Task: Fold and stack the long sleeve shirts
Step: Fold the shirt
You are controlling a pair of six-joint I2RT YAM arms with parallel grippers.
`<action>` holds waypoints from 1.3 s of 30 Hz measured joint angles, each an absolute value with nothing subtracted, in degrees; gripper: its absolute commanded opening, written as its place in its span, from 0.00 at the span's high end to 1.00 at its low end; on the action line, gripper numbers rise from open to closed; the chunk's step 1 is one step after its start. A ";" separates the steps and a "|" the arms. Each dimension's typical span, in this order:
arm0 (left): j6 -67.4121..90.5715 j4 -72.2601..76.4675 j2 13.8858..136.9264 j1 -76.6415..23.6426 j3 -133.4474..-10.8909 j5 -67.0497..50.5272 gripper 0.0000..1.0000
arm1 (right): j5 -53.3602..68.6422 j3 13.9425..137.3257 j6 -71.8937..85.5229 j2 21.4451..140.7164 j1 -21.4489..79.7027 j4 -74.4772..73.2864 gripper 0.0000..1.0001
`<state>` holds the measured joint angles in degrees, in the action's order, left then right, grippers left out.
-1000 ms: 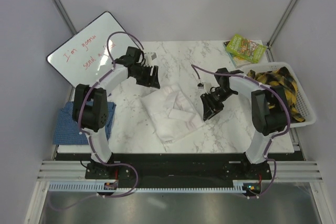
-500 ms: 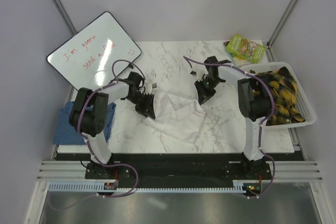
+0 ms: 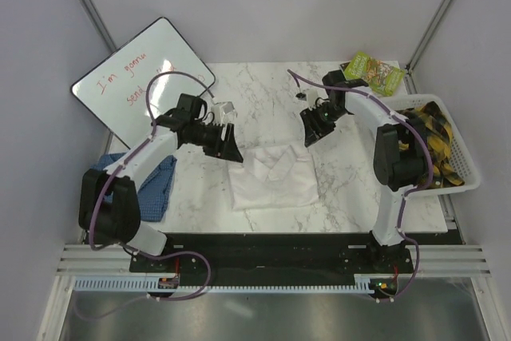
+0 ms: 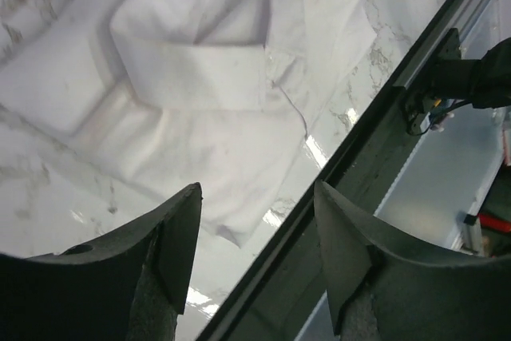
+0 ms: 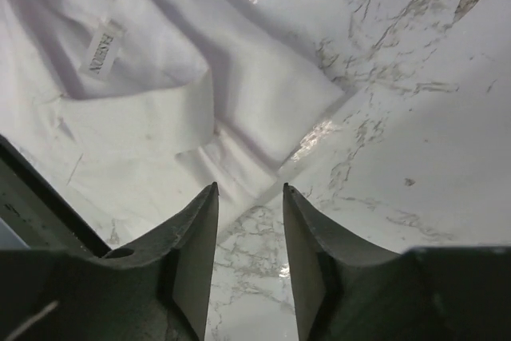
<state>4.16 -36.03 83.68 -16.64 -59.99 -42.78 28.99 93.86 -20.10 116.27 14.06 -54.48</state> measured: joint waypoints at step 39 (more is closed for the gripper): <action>-6.50 -31.75 107.09 -21.93 -79.88 -34.94 0.98 | 40.32 86.30 -21.85 113.43 8.40 -54.85 0.46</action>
